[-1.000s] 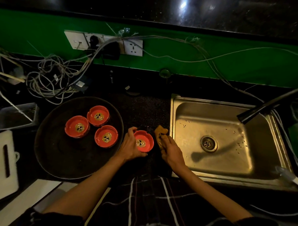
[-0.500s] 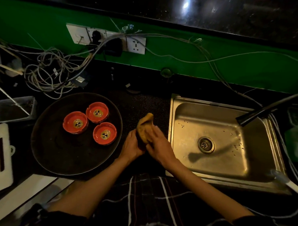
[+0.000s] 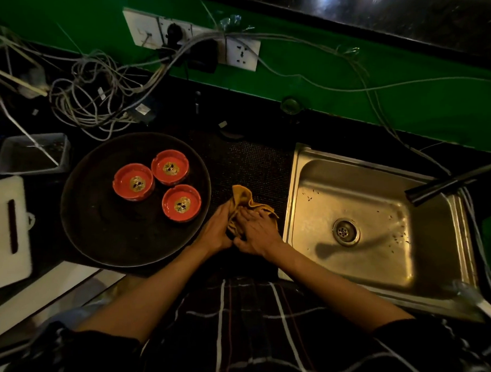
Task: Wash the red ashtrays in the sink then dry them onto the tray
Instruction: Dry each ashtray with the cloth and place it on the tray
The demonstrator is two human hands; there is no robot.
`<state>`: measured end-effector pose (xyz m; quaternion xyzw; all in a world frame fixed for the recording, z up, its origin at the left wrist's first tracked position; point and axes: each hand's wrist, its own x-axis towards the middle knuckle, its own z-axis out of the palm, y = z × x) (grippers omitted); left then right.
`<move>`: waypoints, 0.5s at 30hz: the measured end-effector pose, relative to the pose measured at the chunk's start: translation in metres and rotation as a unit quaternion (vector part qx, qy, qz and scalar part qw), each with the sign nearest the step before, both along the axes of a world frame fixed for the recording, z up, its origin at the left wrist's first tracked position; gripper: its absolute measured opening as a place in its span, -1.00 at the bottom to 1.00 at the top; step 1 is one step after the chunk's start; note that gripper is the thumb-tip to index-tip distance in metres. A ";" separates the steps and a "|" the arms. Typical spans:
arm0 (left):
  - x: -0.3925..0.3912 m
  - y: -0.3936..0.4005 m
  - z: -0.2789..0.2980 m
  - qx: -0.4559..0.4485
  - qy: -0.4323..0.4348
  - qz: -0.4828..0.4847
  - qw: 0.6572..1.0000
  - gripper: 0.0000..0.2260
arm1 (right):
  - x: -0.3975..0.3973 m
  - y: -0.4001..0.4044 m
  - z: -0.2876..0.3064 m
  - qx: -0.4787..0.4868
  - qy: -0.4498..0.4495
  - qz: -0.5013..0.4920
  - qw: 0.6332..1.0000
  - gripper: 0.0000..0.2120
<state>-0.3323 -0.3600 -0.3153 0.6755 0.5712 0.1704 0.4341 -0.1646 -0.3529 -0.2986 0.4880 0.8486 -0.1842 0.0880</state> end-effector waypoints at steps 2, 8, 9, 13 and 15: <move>0.008 0.000 0.002 -0.001 0.009 0.026 1.000 -0.11 | 0.000 0.008 0.007 -0.027 0.029 0.005 0.999 -0.31; 0.016 0.011 0.003 0.011 0.011 -0.002 1.000 -0.04 | 0.003 0.013 0.049 -0.106 -0.008 0.034 0.994 -0.65; 0.016 0.011 0.004 -0.001 0.000 0.015 1.000 -0.07 | 0.004 0.011 0.051 -0.099 -0.024 0.039 0.994 -0.62; 0.015 0.007 0.009 -0.011 -0.025 0.037 0.999 0.02 | 0.012 -0.011 0.036 -0.017 -0.044 0.043 0.998 -0.57; 0.015 0.005 0.010 -0.014 -0.034 0.042 0.998 0.05 | 0.019 -0.018 0.029 0.000 -0.009 0.023 1.000 -0.59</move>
